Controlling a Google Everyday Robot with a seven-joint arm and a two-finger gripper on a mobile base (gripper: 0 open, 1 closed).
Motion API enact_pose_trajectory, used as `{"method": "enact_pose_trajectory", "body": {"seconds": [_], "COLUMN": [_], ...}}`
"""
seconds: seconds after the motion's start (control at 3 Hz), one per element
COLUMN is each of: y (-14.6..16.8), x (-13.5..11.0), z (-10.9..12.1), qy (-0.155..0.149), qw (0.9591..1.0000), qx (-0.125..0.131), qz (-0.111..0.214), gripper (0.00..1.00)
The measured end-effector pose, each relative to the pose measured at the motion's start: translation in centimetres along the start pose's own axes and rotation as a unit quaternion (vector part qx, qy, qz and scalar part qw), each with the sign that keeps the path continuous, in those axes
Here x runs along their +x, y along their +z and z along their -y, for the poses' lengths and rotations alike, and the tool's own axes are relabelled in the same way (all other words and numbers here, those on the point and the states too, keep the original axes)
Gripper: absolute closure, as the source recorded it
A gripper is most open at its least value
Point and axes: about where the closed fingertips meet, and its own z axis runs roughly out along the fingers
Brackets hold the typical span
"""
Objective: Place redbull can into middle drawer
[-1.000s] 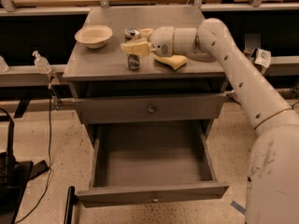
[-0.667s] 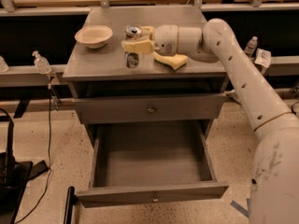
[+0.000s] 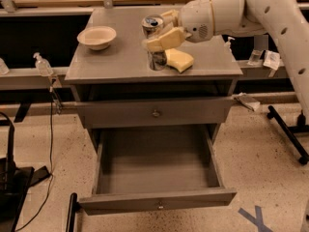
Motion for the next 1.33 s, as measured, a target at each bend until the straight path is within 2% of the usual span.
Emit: {"method": "enact_pose_trajectory", "body": {"seconds": [0.67,1.0,1.33], "y": [0.1,-0.5,-2.1], "x": [0.0,-0.7,1.3], "z": [-0.7,-2.9,-4.2], "qy": [-0.002,-0.011,0.023], "qw": [0.9999,0.9954,0.9751], "qx": [0.008,0.046,0.105], "qz": [0.011,0.083,0.194], "gripper": [1.0,1.0,1.0]}}
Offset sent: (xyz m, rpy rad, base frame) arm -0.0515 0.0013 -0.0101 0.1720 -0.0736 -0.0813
